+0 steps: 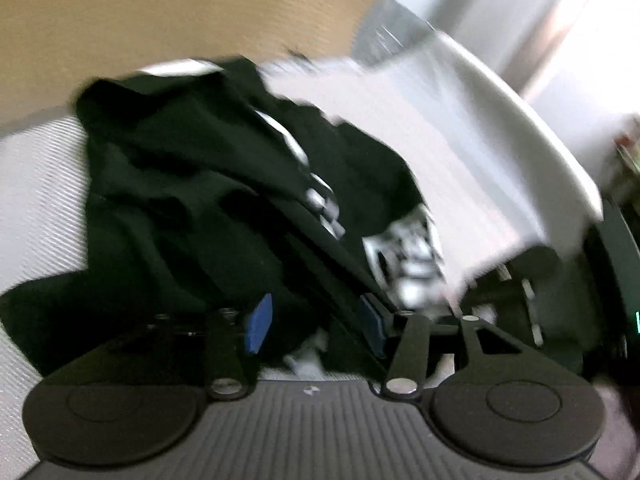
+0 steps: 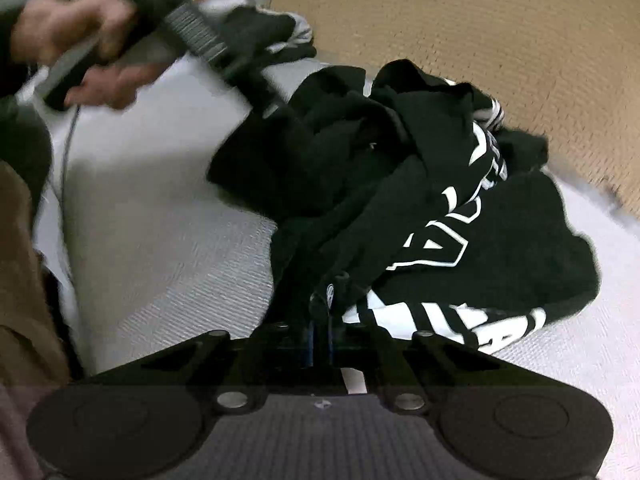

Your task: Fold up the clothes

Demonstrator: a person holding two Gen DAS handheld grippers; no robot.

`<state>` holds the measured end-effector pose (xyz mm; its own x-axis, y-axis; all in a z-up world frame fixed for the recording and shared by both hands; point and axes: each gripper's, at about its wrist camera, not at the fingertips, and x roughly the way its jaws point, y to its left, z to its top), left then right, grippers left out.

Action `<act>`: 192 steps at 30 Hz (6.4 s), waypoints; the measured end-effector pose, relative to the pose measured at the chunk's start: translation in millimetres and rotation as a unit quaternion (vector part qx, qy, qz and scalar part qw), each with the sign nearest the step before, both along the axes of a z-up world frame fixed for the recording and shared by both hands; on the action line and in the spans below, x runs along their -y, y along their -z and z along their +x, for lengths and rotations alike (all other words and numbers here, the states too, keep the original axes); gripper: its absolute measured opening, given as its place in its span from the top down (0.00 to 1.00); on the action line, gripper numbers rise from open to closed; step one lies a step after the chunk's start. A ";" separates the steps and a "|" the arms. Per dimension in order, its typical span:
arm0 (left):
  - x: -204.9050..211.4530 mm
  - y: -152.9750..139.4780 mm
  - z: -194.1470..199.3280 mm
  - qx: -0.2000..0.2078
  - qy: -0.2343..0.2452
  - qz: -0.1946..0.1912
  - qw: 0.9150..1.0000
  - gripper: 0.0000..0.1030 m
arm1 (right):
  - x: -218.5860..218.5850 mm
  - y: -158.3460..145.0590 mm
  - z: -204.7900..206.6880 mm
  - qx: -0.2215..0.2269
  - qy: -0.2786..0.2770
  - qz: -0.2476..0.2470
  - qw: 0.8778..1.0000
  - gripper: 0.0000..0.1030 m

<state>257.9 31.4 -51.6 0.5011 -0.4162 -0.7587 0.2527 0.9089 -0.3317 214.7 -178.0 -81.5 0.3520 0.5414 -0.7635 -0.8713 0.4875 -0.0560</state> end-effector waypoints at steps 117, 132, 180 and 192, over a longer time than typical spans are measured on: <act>-22.3 -1.5 43.1 0.084 -0.151 0.007 0.985 0.33 | 224.6 -60.6 65.7 0.216 0.376 0.039 0.900 0.92; -4.3 14.9 86.5 0.093 -0.170 0.075 0.978 0.29 | 258.5 -14.7 75.9 0.167 0.452 0.012 0.876 0.91; -145.6 -11.2 44.7 0.121 -0.364 0.168 0.908 0.92 | 188.7 0.5 71.0 0.188 0.362 0.019 0.913 0.91; -146.1 3.5 33.8 0.042 -0.320 0.215 0.922 0.60 | 188.8 -8.4 110.0 0.107 0.387 0.059 0.914 0.89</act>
